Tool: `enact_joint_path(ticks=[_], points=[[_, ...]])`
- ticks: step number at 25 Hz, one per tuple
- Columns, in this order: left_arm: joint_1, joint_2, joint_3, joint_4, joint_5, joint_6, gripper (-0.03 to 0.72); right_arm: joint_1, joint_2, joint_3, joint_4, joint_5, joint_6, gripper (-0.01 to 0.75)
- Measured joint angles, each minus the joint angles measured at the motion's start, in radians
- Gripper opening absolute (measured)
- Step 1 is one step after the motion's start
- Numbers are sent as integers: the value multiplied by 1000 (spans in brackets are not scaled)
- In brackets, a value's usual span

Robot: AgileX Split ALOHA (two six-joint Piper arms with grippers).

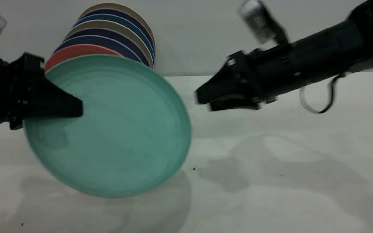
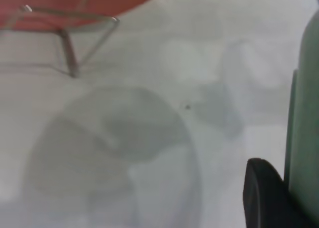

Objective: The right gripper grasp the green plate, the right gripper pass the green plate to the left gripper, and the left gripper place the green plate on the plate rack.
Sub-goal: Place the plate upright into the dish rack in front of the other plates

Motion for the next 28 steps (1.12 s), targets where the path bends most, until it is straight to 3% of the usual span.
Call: enact_joint_path(ticks=[3,6,14,19,23,28], points=[[0,0,-43,17,16,98,124,-76,-23,0,-65,1,26,559],[1,0,-126,124,54,136,124,-138,-44,0,-163,3,74,580],[1,0,-449,856,238,-54,124,-241,-65,0,-463,-67,247,575],[1,1,-641,1157,310,-146,124,-244,-65,0,-556,-131,316,575],[1,2,-742,1228,331,-49,124,-244,-65,0,-558,-139,320,574],[1,3,-772,1202,343,155,124,-244,-65,0,-559,-139,329,574]])
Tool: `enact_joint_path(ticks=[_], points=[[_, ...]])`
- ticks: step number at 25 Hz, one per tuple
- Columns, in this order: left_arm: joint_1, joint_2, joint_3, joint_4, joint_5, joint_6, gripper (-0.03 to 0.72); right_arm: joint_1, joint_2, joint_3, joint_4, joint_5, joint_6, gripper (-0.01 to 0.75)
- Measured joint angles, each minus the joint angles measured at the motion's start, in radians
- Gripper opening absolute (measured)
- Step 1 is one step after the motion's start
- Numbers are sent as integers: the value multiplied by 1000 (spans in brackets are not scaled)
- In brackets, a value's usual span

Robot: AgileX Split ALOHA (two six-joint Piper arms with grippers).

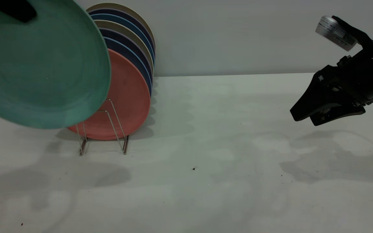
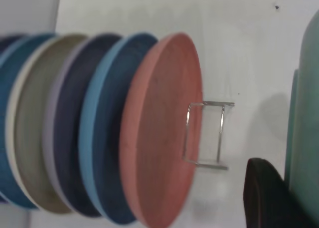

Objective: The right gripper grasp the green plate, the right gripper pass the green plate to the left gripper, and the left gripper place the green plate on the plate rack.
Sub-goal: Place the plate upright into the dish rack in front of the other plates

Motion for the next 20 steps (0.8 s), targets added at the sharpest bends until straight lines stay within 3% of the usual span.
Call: enact_joint_path(ticks=[11,15,20], points=[[0,3,0,-66,-213,93,124,0,0,0,-2,0,7,574],[0,31,0,-170,-208,225,124,0,0,0,-3,-1,7,574],[-1,81,0,-195,-205,297,124,0,0,0,-5,-1,7,574]])
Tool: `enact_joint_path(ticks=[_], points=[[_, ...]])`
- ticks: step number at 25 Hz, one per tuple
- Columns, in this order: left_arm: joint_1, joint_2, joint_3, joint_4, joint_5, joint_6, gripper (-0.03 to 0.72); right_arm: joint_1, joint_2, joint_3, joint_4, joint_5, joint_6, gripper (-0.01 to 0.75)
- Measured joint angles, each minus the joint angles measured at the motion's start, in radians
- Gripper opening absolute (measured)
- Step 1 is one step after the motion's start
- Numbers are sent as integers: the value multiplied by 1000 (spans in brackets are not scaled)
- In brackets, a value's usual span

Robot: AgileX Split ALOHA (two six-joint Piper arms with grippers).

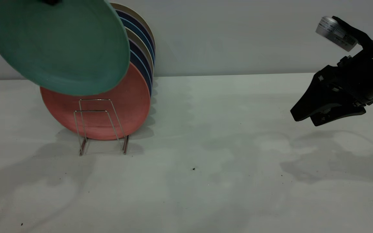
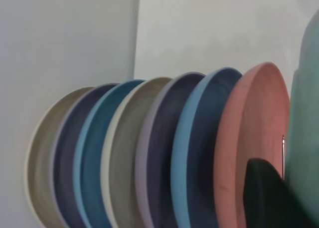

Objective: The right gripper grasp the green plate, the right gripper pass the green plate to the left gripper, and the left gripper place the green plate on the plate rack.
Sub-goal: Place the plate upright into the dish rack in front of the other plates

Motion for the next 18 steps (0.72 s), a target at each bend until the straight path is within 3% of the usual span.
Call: enact_joint_path(ticks=[18], points=[[0,104,0,-22,-98,17,124,0,0,0,-1,0,0,574]])
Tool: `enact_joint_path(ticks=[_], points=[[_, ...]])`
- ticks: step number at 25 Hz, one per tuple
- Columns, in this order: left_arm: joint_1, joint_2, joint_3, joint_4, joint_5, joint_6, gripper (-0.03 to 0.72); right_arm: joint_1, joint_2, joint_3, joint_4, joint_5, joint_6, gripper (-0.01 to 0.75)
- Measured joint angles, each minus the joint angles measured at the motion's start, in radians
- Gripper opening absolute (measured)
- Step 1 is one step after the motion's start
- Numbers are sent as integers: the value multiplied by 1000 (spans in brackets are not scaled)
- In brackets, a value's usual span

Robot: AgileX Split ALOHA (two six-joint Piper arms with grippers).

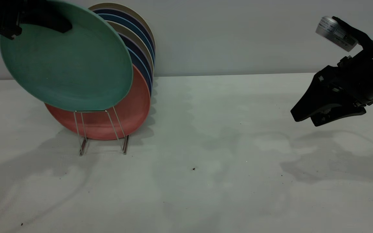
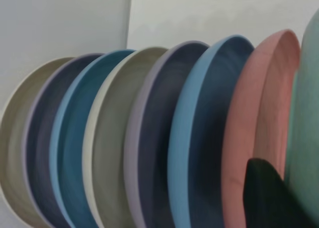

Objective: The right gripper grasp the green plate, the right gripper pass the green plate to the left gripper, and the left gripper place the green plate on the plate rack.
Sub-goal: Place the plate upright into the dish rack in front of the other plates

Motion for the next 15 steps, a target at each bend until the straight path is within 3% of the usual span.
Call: enact_joint_path(ticks=[15], points=[[0,97,0,-2,-1,0,124,0,0,0,-1,-2,0,574]])
